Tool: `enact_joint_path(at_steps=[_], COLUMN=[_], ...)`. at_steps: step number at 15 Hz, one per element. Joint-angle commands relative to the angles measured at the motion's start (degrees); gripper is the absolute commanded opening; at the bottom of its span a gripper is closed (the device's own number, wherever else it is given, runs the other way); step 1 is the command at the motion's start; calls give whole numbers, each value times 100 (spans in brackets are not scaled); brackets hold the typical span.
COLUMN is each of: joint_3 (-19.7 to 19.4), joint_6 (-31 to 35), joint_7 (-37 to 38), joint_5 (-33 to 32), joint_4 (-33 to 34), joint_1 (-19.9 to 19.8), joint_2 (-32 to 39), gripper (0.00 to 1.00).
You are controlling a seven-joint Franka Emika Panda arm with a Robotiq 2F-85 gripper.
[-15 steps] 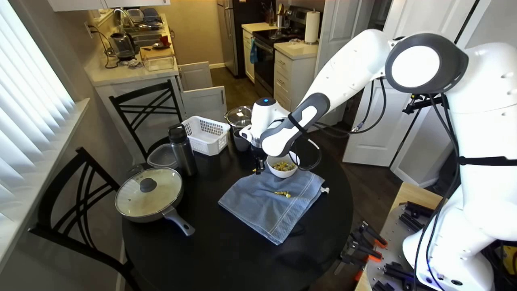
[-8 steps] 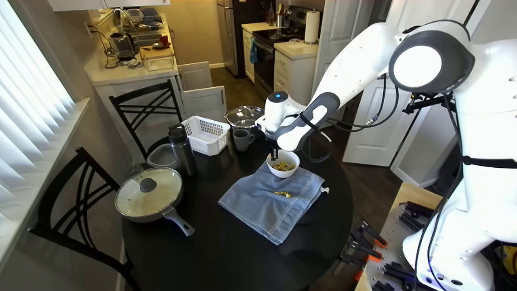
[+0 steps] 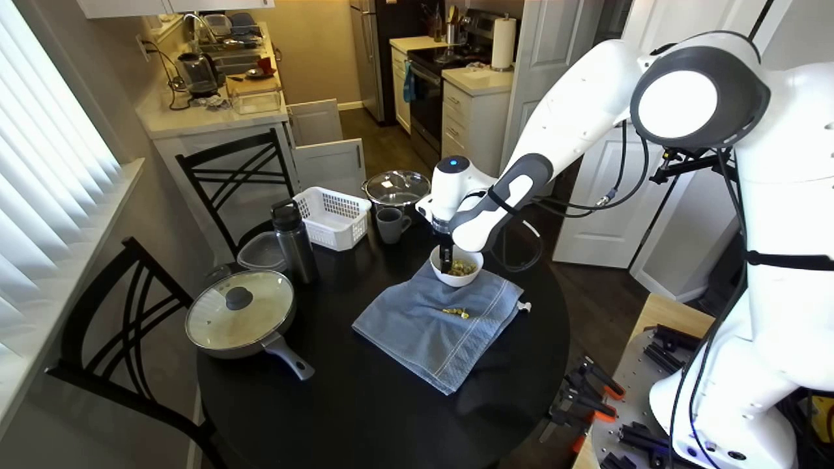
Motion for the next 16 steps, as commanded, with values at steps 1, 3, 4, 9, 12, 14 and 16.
enact_joint_path(at_steps=[1,3,4,9,12,14,16], joint_3=[1071,1459,1566,1322,1008,884,829], joint_6=[46,-81,-166,-587,-513,-528,-549], joint_7=[-1218,-1681,-1846,-1752,-1467,-1390,-1341], joint_5=[778,1158,1313,1495,1352,1344,1359], joint_4=[-637,-750,-778,-855,-938,-922,-837], joint_1=[-706,-897,-937,-622,-399,-293,-230], joint_2=[-468,-532,-546,-492,-399,-282,-87], gripper=[92,99,100,100,100,100,100])
